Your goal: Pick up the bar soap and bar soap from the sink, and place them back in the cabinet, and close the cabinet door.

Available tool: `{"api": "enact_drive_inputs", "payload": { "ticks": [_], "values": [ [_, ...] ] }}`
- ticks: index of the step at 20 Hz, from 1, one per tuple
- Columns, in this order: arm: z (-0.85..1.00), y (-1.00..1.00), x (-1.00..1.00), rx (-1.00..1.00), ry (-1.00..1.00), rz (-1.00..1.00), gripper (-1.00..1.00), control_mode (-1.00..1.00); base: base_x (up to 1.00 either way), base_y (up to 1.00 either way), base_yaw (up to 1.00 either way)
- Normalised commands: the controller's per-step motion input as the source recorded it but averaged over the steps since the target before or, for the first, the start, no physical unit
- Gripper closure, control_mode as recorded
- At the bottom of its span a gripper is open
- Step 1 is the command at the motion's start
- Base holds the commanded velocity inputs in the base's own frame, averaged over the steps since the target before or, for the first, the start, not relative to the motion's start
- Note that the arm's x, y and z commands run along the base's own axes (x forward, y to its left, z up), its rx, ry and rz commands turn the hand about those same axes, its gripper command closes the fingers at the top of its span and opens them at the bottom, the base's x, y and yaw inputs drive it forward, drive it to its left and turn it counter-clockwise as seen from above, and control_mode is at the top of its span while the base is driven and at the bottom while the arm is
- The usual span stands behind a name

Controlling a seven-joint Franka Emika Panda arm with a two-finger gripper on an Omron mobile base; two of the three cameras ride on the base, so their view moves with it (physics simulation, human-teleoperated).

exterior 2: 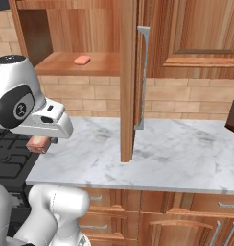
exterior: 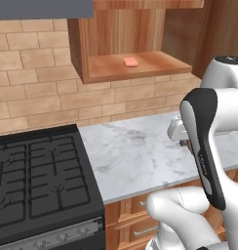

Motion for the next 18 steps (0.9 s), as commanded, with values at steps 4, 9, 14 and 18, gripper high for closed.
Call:
{"api": "enact_drive_inputs", "payload": {
  "ticks": [4,9,14,18],
  "values": [
    [0.00,0.00,0.00,0.00,0.00,0.00,1.00,1.00,0.00,0.00,0.00],
    [0.00,0.00,0.00,0.00,0.00,0.00,1.00,1.00,0.00,0.00,0.00],
    [0.00,0.00,0.00,0.00,0.00,0.00,1.00,1.00,0.00,0.00,0.00],
    [0.00,0.00,0.00,0.00,0.00,0.00,1.00,1.00,0.00,0.00,0.00]
  ]
}}
